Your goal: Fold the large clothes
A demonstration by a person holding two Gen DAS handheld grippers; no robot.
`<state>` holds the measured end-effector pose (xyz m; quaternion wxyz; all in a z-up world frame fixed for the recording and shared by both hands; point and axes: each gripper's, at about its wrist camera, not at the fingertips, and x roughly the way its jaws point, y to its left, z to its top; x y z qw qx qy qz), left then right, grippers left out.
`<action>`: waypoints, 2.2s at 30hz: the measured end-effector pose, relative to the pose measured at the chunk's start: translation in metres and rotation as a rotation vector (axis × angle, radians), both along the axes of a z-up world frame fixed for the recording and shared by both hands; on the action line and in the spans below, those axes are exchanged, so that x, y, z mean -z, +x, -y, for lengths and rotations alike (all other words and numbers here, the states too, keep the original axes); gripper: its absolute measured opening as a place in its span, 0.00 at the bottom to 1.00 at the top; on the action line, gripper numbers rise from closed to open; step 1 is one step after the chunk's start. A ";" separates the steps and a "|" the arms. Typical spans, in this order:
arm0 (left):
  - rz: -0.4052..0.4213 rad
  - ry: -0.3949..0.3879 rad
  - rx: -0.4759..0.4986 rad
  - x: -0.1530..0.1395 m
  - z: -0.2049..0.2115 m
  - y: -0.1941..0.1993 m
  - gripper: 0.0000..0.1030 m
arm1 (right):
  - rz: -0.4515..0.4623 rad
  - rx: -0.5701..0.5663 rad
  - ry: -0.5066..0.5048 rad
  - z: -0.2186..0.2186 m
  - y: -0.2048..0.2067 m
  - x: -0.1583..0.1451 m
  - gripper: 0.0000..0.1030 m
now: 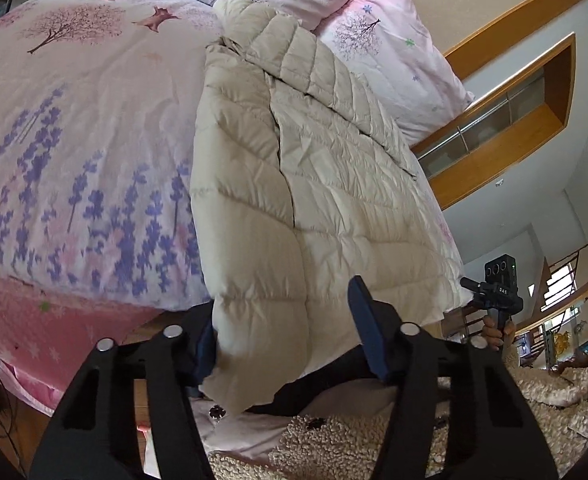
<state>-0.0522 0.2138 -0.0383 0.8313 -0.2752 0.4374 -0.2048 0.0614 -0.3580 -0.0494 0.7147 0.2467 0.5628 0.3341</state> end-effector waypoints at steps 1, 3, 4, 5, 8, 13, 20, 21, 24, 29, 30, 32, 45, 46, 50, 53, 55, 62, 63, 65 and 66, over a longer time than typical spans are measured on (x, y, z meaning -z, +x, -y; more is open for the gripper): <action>-0.014 0.001 0.006 0.001 0.002 0.001 0.45 | 0.002 -0.004 0.003 -0.002 -0.002 -0.001 0.21; -0.022 0.015 0.005 0.001 0.006 0.002 0.22 | 0.029 -0.002 0.014 -0.007 -0.004 -0.007 0.15; -0.020 0.025 -0.001 0.000 0.008 0.003 0.18 | 0.043 0.006 0.029 -0.008 -0.005 -0.012 0.13; -0.012 0.027 -0.009 -0.003 0.008 0.003 0.14 | 0.054 0.014 0.041 -0.008 -0.005 -0.016 0.12; 0.030 0.027 -0.040 -0.012 0.002 0.004 0.09 | 0.143 0.064 0.084 -0.006 -0.005 -0.040 0.10; 0.118 -0.012 -0.103 -0.031 -0.018 0.002 0.07 | 0.280 0.127 0.149 -0.002 -0.005 -0.073 0.10; 0.238 -0.012 -0.123 -0.061 -0.027 -0.007 0.07 | 0.409 0.158 0.192 0.004 -0.015 -0.106 0.09; 0.254 -0.018 -0.125 -0.065 -0.028 -0.009 0.07 | 0.431 0.158 0.195 0.006 -0.018 -0.112 0.09; 0.297 -0.040 -0.126 -0.076 -0.031 -0.015 0.07 | 0.489 0.168 0.216 0.010 -0.021 -0.126 0.09; 0.386 -0.055 -0.131 -0.099 -0.033 -0.020 0.07 | 0.570 0.202 0.260 0.018 -0.022 -0.148 0.09; 0.402 -0.055 -0.133 -0.104 -0.033 -0.019 0.07 | 0.589 0.210 0.270 0.019 -0.020 -0.153 0.09; 0.431 -0.062 -0.140 -0.113 -0.035 -0.013 0.07 | 0.624 0.222 0.273 0.018 -0.016 -0.161 0.09; 0.513 -0.081 -0.262 -0.163 -0.051 0.104 0.07 | 0.814 0.348 0.152 -0.026 0.077 -0.217 0.09; 0.511 -0.073 -0.274 -0.167 -0.052 0.124 0.07 | 0.815 0.365 0.137 -0.032 0.094 -0.220 0.09; 0.460 -0.055 -0.295 -0.164 -0.050 0.184 0.07 | 0.753 0.430 0.084 -0.049 0.157 -0.206 0.09; 0.387 -0.056 -0.309 -0.147 -0.051 0.231 0.07 | 0.639 0.472 0.039 -0.059 0.209 -0.181 0.09; 0.342 -0.060 -0.311 -0.134 -0.050 0.256 0.07 | 0.566 0.495 0.012 -0.064 0.236 -0.165 0.09; 0.215 -0.071 -0.330 -0.093 -0.053 0.318 0.07 | 0.376 0.547 -0.092 -0.082 0.306 -0.114 0.09; 0.192 -0.084 -0.336 -0.087 -0.055 0.323 0.07 | 0.345 0.551 -0.099 -0.084 0.314 -0.108 0.10; 0.151 -0.110 -0.347 -0.075 -0.058 0.331 0.08 | 0.263 0.560 -0.108 -0.087 0.331 -0.092 0.14; 0.131 -0.125 -0.353 -0.070 -0.060 0.335 0.09 | 0.236 0.565 -0.100 -0.086 0.335 -0.087 0.17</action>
